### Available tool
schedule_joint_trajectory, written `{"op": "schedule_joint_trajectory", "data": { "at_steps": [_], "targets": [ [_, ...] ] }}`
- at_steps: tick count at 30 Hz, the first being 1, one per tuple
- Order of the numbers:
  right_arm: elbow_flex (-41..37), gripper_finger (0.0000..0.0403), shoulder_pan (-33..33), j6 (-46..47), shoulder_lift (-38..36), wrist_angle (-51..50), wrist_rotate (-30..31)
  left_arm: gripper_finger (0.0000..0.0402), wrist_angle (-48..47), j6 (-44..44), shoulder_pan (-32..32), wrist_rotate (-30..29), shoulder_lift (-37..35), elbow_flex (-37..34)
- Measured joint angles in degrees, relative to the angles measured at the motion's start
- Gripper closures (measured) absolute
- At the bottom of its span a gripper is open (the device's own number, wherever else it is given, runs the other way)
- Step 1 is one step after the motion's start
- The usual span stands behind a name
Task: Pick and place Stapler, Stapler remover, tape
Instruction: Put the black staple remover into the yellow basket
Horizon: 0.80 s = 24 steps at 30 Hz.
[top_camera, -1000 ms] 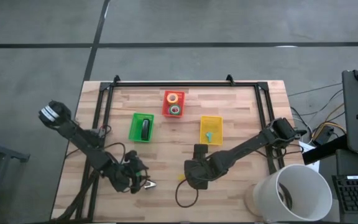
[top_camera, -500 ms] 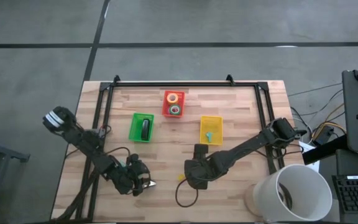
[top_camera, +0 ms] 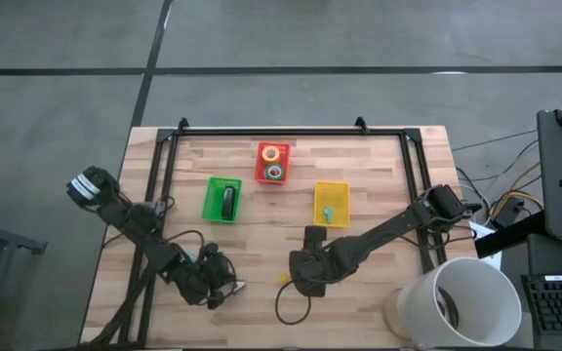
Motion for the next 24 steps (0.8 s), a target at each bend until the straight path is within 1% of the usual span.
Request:
{"op": "schedule_joint_trajectory", "data": {
  "at_steps": [2,3,5,7,11,13,16,18,20,24],
  "targets": [
    [-0.4,0.0177,0.0,0.0,0.0,0.8,0.0,0.0391,0.4,0.6,0.0,-1.4,0.0,0.0],
    [-0.7,0.0177,0.0,0.0,0.0,1.3,0.0,0.0392,0.7,1.6,0.0,-3.0,0.0,0.0],
    [-1.3,0.0177,0.0,0.0,0.0,2.5,0.0,0.0396,1.7,4.3,0.0,-7.6,0.0,-0.1],
    [-2.2,0.0177,0.1,-0.1,0.0,4.2,0.0,0.0396,4.1,8.0,0.0,-13.9,0.1,-0.2],
    [-3.0,0.0177,0.2,-1.9,0.0,7.6,0.0,0.0397,12.0,18.9,0.4,-25.3,0.1,0.1],
    [-3.0,0.0177,0.4,-2.7,0.0,9.3,0.0,0.0397,16.4,25.5,0.8,-29.7,-0.1,0.5],
    [-3.0,0.0177,0.5,-4.5,0.0,11.9,-0.1,0.0397,25.7,36.3,1.3,-36.2,-0.7,1.1],
    [-2.9,0.0177,0.8,-6.5,0.0,12.6,-0.1,0.0396,33.0,45.8,1.6,-38.1,-1.0,1.4],
    [-2.7,0.0177,0.9,-8.2,0.0,13.6,-0.1,0.0398,41.0,55.3,1.9,-37.6,-1.5,1.8],
    [-2.6,0.0177,0.9,-9.0,0.0,13.8,-0.4,0.0398,56.0,71.6,3.1,-31.7,-1.9,2.3]
  ]
}}
